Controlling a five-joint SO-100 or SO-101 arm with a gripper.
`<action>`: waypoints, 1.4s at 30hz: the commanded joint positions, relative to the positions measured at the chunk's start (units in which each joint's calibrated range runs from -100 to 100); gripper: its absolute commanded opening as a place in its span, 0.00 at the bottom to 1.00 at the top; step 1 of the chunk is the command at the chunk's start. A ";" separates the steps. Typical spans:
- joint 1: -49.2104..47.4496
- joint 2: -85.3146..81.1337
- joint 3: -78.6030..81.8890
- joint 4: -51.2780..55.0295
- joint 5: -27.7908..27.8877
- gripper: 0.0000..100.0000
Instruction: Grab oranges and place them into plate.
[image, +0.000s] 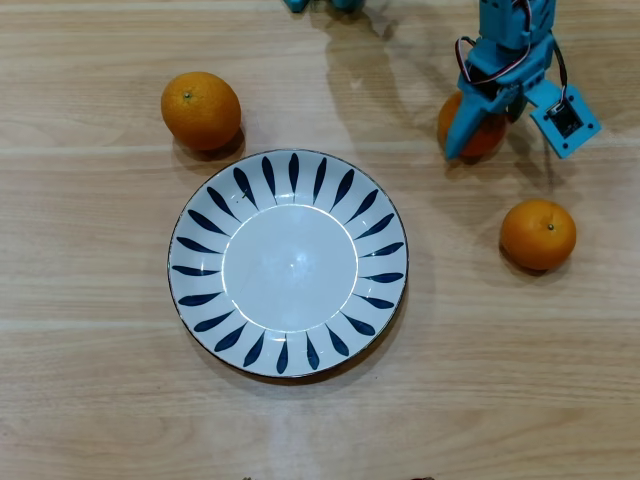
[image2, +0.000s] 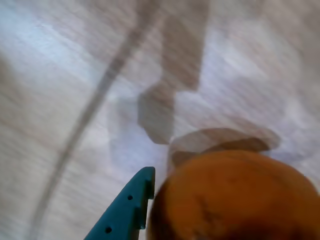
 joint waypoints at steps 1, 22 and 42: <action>-0.04 -0.05 0.00 -1.01 -0.39 0.31; 1.81 -5.38 -19.01 19.19 2.65 0.32; -2.30 -5.29 -22.82 23.58 -1.07 0.45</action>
